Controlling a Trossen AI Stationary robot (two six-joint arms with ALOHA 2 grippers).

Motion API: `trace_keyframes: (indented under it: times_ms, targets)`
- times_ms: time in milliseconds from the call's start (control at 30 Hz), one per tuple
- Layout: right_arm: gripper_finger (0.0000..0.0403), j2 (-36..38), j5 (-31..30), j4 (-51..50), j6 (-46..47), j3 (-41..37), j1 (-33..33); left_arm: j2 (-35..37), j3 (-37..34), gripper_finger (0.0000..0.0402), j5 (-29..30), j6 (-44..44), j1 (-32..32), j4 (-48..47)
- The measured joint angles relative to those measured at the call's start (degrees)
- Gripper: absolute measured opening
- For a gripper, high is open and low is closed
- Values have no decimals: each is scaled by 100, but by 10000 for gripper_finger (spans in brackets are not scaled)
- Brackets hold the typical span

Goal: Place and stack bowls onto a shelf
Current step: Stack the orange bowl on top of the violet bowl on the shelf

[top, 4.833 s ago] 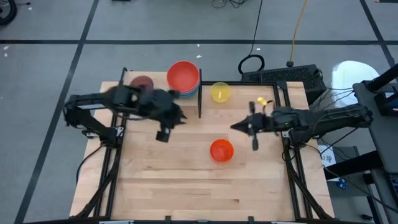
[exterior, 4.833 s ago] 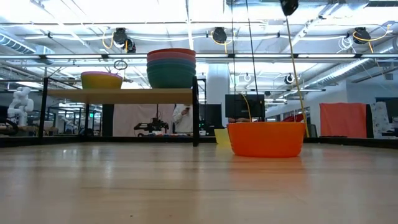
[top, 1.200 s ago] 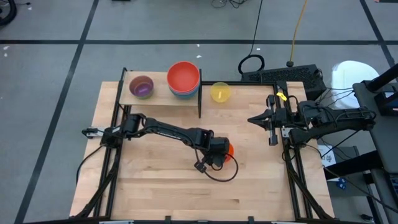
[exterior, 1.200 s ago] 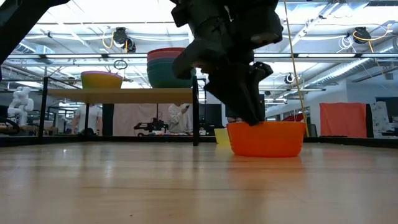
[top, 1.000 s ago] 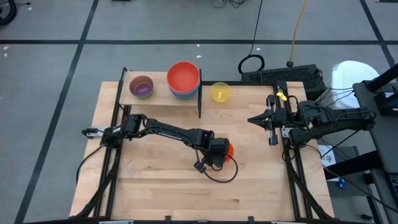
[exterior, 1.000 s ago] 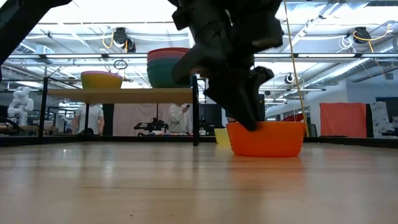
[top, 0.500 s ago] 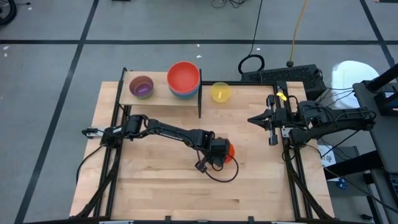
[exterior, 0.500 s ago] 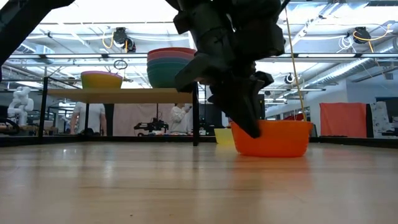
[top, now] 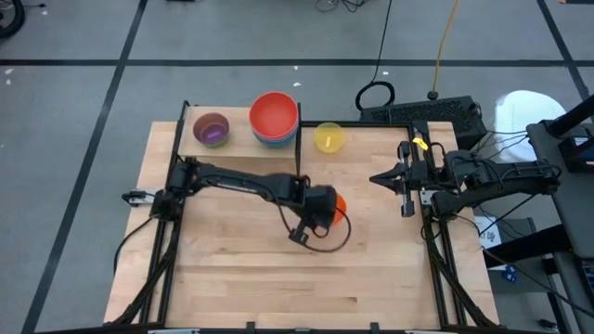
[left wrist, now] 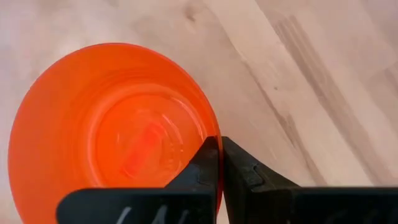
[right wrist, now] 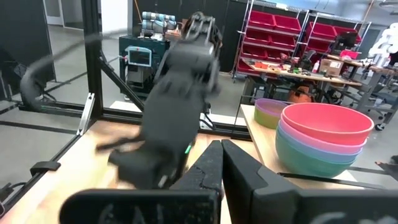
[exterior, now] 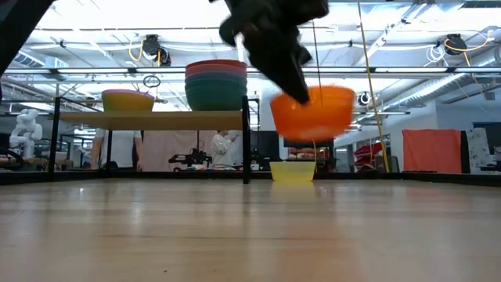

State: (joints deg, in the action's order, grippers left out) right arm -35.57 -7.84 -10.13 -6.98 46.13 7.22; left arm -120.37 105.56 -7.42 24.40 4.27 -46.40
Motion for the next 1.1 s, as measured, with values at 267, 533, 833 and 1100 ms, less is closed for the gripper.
trace_keyframes:
  times_ms: [267, 533, 833, 1100]
  targets:
    - [0, -1, -7, -10, -3, 2, -2, 1179, 0, 3, 339, -462, -70, -288]
    - [0, -6, -38, -21, -4, 3, -13, 2258, 4, 3, 1970, -1393, -82, -659]
    - [0, -31, -151, -133, 14, 2, -41, 3121, 4, 3, 3935, -2488, -205, -1245]
    - [0, -46, -146, -148, 19, 2, -44, 3671, 9, 3, 4935, -3557, -608, -1977]
